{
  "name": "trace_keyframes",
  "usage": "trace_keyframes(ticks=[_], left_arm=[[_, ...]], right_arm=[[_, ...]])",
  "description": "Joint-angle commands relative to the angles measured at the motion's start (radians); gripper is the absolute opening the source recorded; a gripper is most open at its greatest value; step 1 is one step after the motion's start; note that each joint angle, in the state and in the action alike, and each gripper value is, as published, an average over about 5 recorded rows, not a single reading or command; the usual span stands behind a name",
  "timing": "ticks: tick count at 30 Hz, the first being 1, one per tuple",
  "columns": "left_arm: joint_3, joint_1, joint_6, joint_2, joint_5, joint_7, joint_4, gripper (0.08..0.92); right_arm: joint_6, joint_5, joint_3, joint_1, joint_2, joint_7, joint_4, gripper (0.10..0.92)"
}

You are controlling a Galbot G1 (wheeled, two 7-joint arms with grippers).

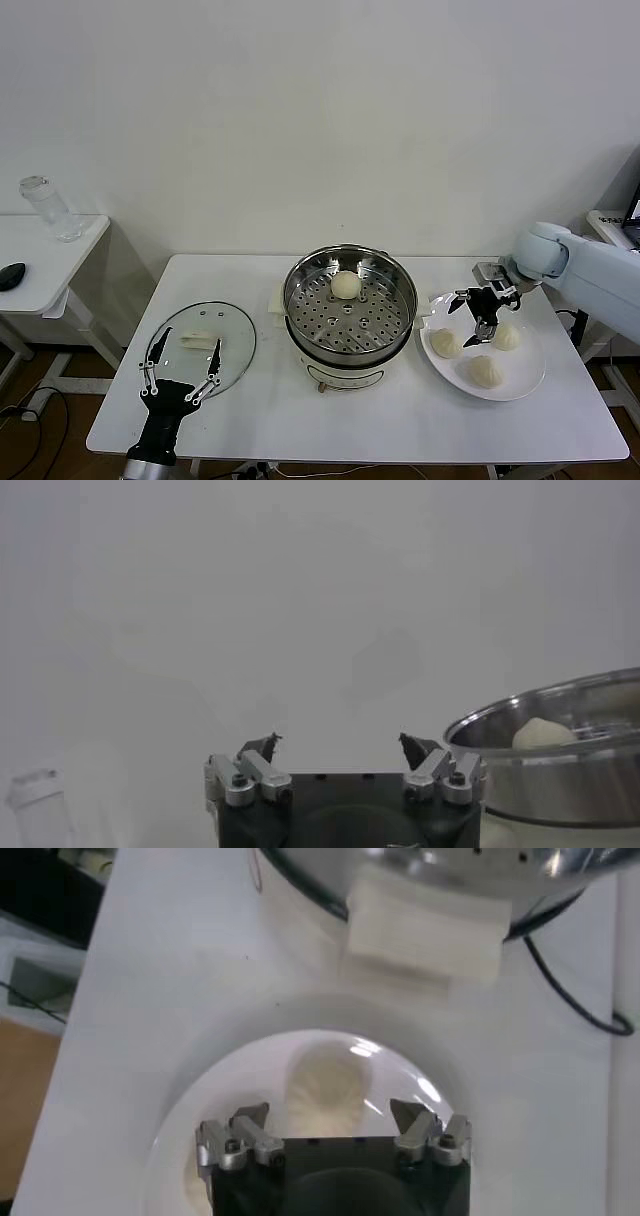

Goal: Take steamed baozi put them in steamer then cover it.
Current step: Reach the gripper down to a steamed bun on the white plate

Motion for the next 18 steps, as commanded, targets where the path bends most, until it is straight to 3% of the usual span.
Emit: trace_keyframes(ticks=[1,18], left_arm=[[-0.003,0.001,-0.001,-0.001,0.001,0.000,0.004,0.823],[-0.007,0.001,-0.006,-0.002,0.000,0.000,0.011,0.823]], right_arm=[[-0.032,-0.005,0.030,-0.081,0.012,0.051,-0.031,0.823],[-0.020,-0.055,0.081,-0.158,0.083,0.082,-0.117,0.823]])
